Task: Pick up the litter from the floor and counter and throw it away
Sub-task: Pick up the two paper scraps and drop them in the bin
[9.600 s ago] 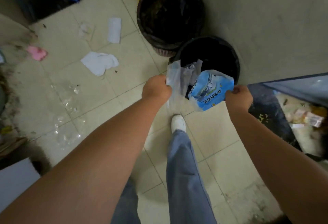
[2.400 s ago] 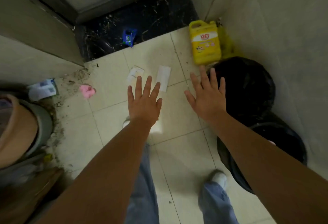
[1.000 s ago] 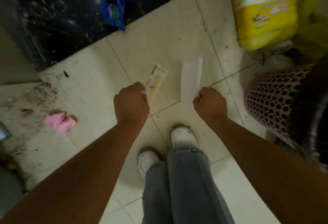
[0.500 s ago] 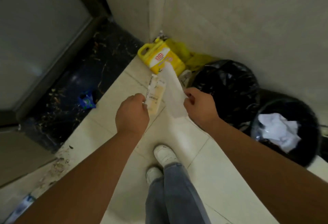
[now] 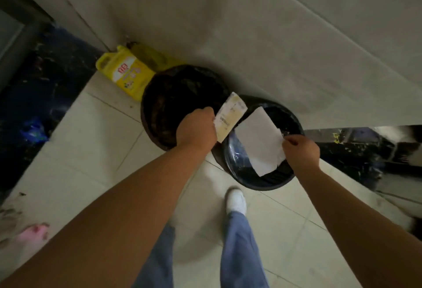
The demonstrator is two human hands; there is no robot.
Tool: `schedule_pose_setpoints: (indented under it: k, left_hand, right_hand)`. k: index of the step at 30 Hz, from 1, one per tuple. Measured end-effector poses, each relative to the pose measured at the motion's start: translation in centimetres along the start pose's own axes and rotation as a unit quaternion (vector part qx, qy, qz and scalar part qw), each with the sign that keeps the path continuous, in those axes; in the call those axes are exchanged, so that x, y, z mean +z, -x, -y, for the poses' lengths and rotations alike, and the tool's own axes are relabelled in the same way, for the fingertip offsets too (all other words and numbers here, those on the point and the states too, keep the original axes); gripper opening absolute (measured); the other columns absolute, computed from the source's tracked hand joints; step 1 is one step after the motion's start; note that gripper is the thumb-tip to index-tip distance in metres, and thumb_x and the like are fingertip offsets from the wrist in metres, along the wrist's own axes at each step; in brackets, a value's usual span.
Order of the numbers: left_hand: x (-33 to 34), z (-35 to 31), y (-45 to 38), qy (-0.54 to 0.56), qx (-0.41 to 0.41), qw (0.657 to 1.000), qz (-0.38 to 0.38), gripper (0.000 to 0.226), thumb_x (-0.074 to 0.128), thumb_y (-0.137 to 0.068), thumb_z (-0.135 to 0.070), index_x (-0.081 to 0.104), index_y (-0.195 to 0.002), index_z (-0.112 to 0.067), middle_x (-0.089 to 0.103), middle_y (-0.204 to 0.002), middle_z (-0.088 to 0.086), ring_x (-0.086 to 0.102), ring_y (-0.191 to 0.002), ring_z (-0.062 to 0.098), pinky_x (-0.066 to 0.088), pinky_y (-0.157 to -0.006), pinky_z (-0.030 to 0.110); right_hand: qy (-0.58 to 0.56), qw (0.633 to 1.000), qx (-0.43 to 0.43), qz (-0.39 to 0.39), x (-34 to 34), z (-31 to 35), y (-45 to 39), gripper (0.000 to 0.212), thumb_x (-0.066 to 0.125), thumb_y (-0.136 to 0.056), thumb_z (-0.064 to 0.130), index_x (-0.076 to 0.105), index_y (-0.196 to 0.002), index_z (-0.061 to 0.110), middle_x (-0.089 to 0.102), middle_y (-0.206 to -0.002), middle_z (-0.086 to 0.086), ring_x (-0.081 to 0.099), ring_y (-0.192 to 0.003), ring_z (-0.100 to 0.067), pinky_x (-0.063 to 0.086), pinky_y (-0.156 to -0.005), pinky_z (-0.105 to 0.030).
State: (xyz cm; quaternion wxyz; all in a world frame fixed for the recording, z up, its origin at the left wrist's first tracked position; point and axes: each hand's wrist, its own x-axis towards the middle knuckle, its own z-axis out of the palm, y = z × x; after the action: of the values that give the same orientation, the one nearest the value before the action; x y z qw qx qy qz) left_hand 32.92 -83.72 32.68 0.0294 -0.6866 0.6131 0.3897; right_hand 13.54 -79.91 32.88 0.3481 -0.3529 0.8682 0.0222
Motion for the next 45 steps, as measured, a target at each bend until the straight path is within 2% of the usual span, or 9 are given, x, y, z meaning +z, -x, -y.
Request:
schedule_pose_setpoints:
  k: [3, 10, 14, 19, 23, 26, 32, 40, 45]
  left_hand:
    - [4.6, -3.3, -0.6, -0.006, -0.048, 0.999, 0.009, 0.026, 0.051, -0.095, -0.017, 0.054, -0.118, -0.005, 0.059, -0.123, 0.016, 0.057, -0.113, 0.030, 0.050, -0.088, 0.035]
    - [13.9, -6.8, -2.5, -0.085, -0.083, 0.991, 0.062, 0.034, 0.052, -0.095, -0.015, 0.047, -0.126, -0.004, 0.053, -0.131, 0.018, 0.052, -0.121, 0.033, 0.048, -0.094, 0.040]
    - [16.8, -5.8, -2.5, -0.228, -0.034, 0.965, 0.127, 0.047, 0.049, -0.096, -0.022, 0.034, -0.138, -0.008, 0.042, -0.141, 0.016, 0.041, -0.129, 0.033, 0.041, -0.101, 0.040]
    - [14.8, -3.0, -1.4, -0.274, 0.014, 0.954, 0.117, 0.048, 0.042, -0.098, -0.021, 0.030, -0.144, -0.017, 0.022, -0.156, 0.008, 0.015, -0.145, 0.032, 0.023, -0.115, 0.046]
    - [10.7, 0.2, 0.7, -0.253, -0.019, 0.965, 0.059, 0.053, 0.034, -0.100, -0.028, 0.017, -0.150, -0.022, 0.004, -0.162, 0.002, -0.003, -0.149, 0.028, 0.009, -0.121, 0.047]
    - [6.6, 3.0, 3.2, -0.222, -0.066, 0.973, -0.001, 0.054, 0.026, -0.102, -0.034, 0.005, -0.151, -0.027, -0.002, -0.162, -0.001, -0.008, -0.149, 0.027, 0.005, -0.121, 0.047]
    - [-0.3, 11.8, 7.2, -0.154, -0.182, 0.967, -0.083, 0.055, 0.018, -0.101, -0.042, -0.004, -0.150, -0.032, -0.010, -0.162, -0.003, -0.014, -0.148, 0.026, -0.003, -0.121, 0.047]
    - [-4.3, 32.4, 12.3, -0.096, -0.297, 0.946, -0.082, 0.057, 0.014, -0.100, -0.047, -0.010, -0.149, -0.032, -0.013, -0.161, -0.002, -0.016, -0.148, 0.026, -0.005, -0.121, 0.046]
    - [-4.0, 44.9, 15.8, -0.039, -0.378, 0.923, -0.064, 0.057, 0.017, -0.100, -0.046, -0.006, -0.150, -0.030, -0.011, -0.161, -0.002, -0.014, -0.149, 0.025, -0.003, -0.121, 0.045]
  right_hand:
    - [0.031, 0.999, 0.005, 0.018, -1.1, -4.1, -2.5, 0.033, 0.043, -0.093, 0.007, 0.061, -0.120, 0.003, 0.064, -0.119, -0.024, 0.058, -0.107, -0.038, 0.046, -0.093, -0.038]
    - [0.071, 0.984, -0.041, 0.158, 1.2, -8.4, -6.5, 0.039, 0.038, -0.097, 0.010, 0.047, -0.135, 0.012, 0.058, -0.130, -0.021, 0.055, -0.116, -0.034, 0.041, -0.083, -0.026]
    - [0.156, 0.951, -0.084, 0.254, 3.5, -9.0, -7.0, 0.043, 0.033, -0.101, 0.021, 0.033, -0.143, 0.013, 0.048, -0.142, -0.017, 0.047, -0.128, -0.033, 0.038, -0.106, -0.033]
    - [0.283, 0.912, -0.172, 0.240, 3.6, -8.6, -6.6, 0.042, 0.034, -0.099, 0.024, 0.039, -0.139, 0.011, 0.046, -0.142, -0.015, 0.044, -0.129, -0.034, 0.040, -0.105, -0.040]
    - [0.353, 0.880, -0.258, 0.187, 2.7, -5.4, -5.0, 0.053, 0.029, -0.099, 0.038, 0.017, -0.149, 0.020, 0.012, -0.160, -0.005, 0.007, -0.148, -0.029, 0.015, -0.119, -0.046]
    - [0.363, 0.855, -0.344, 0.139, 2.6, -0.4, -2.0, 0.059, 0.025, -0.098, 0.047, 0.007, -0.150, 0.025, -0.002, -0.161, -0.002, -0.006, -0.148, -0.028, 0.003, -0.121, -0.048]
    - [0.381, 0.787, -0.479, 0.078, 7.3, 11.8, 5.6, 0.063, 0.024, -0.096, 0.052, 0.001, -0.150, 0.028, -0.009, -0.161, -0.002, -0.011, -0.148, -0.029, -0.004, -0.119, -0.051]
    - [0.411, 0.714, -0.563, 0.072, 23.2, 23.7, 17.0, 0.082, 0.002, -0.077, 0.061, 0.013, -0.149, 0.025, 0.003, -0.161, -0.006, 0.000, -0.148, -0.033, 0.002, -0.118, -0.056]
    - [0.465, 0.682, -0.556, 0.096, 34.8, 28.7, 22.0, 0.062, 0.021, -0.096, 0.051, -0.001, -0.150, 0.027, -0.010, -0.161, -0.002, -0.011, -0.148, -0.028, -0.004, -0.120, -0.050]
